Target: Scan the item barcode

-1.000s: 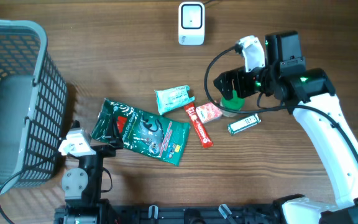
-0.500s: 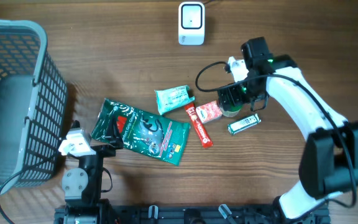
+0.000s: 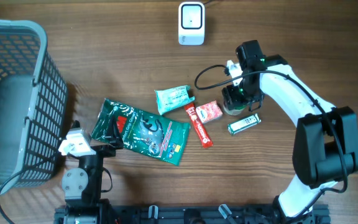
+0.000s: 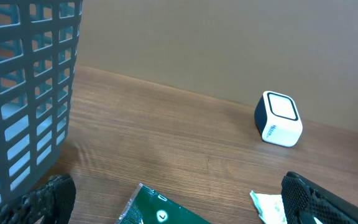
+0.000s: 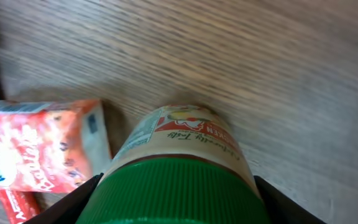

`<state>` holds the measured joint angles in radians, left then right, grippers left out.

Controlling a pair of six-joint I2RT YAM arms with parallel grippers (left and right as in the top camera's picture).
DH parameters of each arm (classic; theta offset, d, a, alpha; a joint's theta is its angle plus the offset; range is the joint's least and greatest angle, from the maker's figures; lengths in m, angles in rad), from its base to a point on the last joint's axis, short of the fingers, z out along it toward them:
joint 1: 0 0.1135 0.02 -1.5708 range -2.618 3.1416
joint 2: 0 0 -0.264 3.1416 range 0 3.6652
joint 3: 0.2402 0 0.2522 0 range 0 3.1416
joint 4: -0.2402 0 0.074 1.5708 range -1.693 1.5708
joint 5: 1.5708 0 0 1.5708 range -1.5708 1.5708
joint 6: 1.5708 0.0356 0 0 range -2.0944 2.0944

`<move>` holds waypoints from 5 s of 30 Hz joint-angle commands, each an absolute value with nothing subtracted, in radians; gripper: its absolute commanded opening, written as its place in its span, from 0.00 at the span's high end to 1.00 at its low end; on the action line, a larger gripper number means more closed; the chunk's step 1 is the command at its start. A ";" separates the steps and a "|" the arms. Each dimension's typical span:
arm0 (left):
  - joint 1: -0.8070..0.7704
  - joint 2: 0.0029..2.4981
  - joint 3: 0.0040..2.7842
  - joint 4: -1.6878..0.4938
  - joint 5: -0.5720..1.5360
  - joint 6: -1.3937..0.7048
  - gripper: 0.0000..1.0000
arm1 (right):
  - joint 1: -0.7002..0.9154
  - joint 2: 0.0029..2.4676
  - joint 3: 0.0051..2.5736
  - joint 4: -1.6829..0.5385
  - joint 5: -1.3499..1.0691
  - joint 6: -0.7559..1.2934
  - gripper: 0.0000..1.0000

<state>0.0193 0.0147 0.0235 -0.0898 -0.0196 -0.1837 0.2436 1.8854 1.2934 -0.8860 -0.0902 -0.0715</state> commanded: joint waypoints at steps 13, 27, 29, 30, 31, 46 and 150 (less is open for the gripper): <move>0.016 0.007 0.015 -0.090 -0.008 -0.164 0.00 | 0.248 1.898 1.439 -0.938 -0.033 0.875 0.37; 0.016 0.007 0.015 -0.090 -0.008 -0.164 0.00 | 0.248 1.916 1.647 -1.180 -0.049 0.336 0.00; 0.016 0.007 0.015 -0.090 -0.008 -0.164 0.00 | 0.249 1.943 1.647 -1.190 -0.052 0.212 0.00; 0.016 0.007 0.015 -0.090 -0.008 -0.164 0.00 | 0.250 1.954 1.647 -1.201 -0.052 0.169 0.00; 0.016 0.007 0.015 -0.090 -0.008 -0.164 0.00 | 0.250 1.963 1.647 -1.208 -0.052 0.138 0.00; 0.016 0.007 0.015 -0.090 -0.008 -0.164 0.00 | 0.250 2.138 1.546 -1.091 -0.101 0.026 0.02; 0.016 0.007 0.015 -0.090 -0.008 -0.164 0.00 | 0.292 1.972 1.681 -0.206 0.448 0.316 0.36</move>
